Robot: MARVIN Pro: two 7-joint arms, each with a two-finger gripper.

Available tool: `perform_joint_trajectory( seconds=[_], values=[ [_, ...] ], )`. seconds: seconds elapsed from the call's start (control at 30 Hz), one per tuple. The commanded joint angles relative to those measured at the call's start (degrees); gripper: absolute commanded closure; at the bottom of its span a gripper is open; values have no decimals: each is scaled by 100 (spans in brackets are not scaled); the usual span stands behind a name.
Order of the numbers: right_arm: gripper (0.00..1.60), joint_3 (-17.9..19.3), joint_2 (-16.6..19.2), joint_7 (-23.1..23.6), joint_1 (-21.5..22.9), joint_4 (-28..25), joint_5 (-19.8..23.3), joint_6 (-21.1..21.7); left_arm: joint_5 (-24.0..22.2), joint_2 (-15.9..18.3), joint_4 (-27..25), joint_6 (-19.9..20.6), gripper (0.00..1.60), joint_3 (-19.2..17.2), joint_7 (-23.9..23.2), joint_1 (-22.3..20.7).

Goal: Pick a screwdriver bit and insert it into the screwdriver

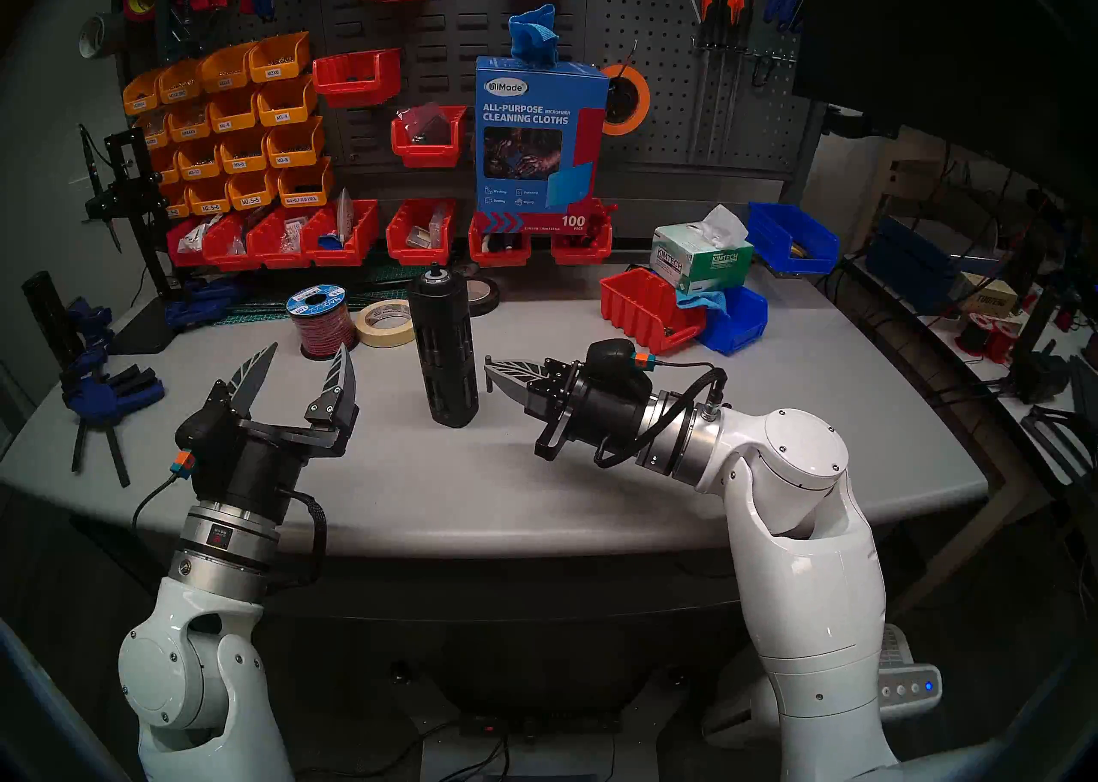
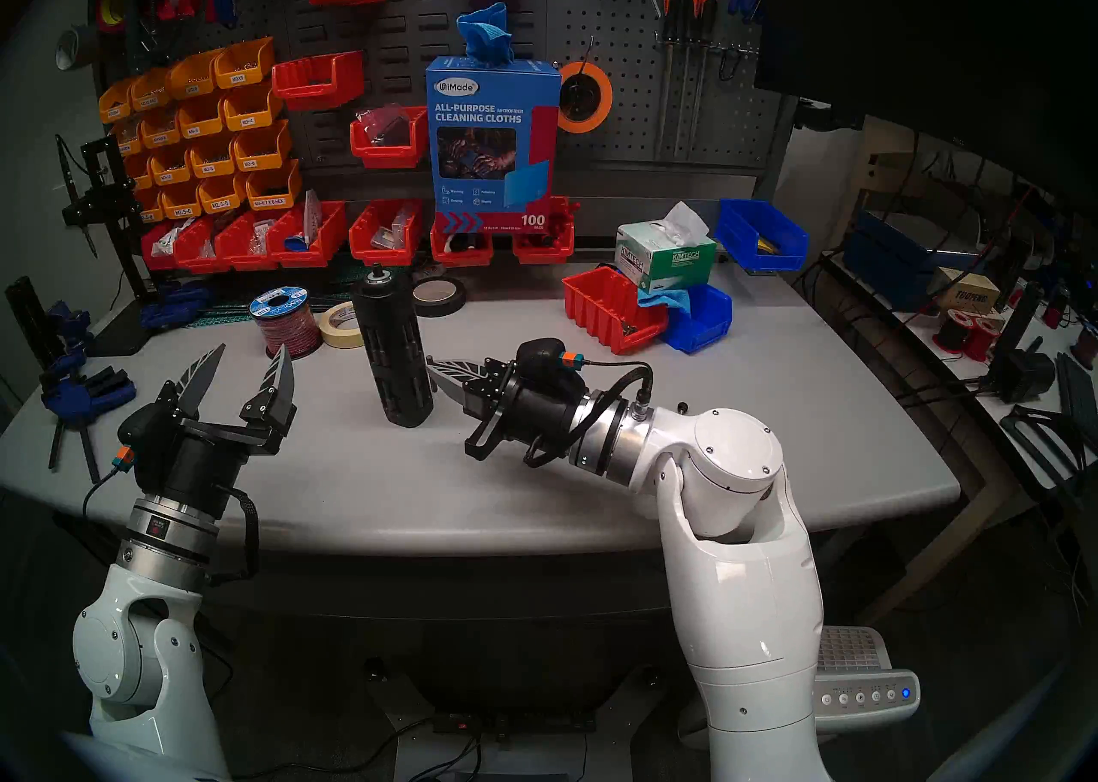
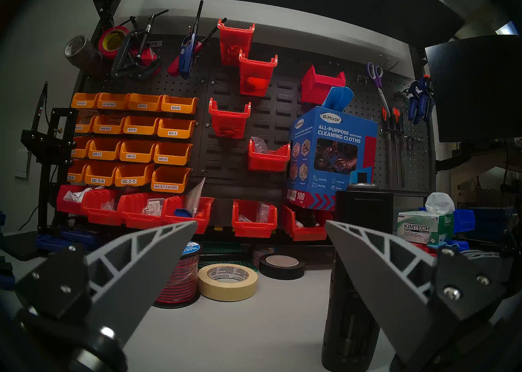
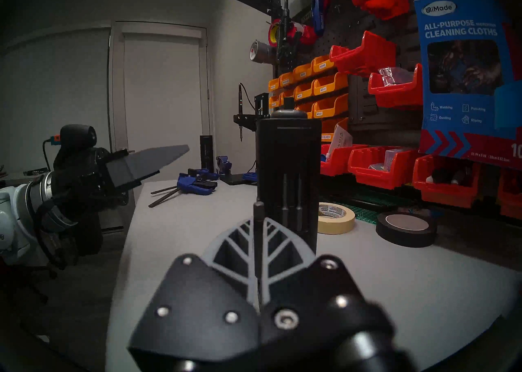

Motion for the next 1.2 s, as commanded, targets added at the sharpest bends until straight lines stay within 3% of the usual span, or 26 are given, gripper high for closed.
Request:
perform_joint_trajectory(
  seconds=[0.0,0.4,0.67,0.7,0.83,0.97,1.17],
  values=[
    [160,39,-88,81,465,-312,176,182,-16,-4,-176,-42,0,-9,1,-24],
    [160,171,-127,314,851,-527,412,746,-15,-5,-177,-42,0,-9,2,-23],
    [160,178,-65,412,1364,-376,389,1181,-15,-6,-179,-42,0,-9,2,-22],
    [160,196,-130,357,1261,-451,376,1173,-15,-6,-179,-42,0,-9,2,-22],
    [160,119,-68,442,1729,-227,344,1319,-16,-5,-177,-42,0,-9,1,-23],
    [160,122,-163,363,1715,-242,311,1314,-16,-5,-177,-42,0,-9,1,-24],
    [160,10,-175,386,2062,90,284,1350,-15,-7,-180,-42,0,-9,2,-21]
  ],
)
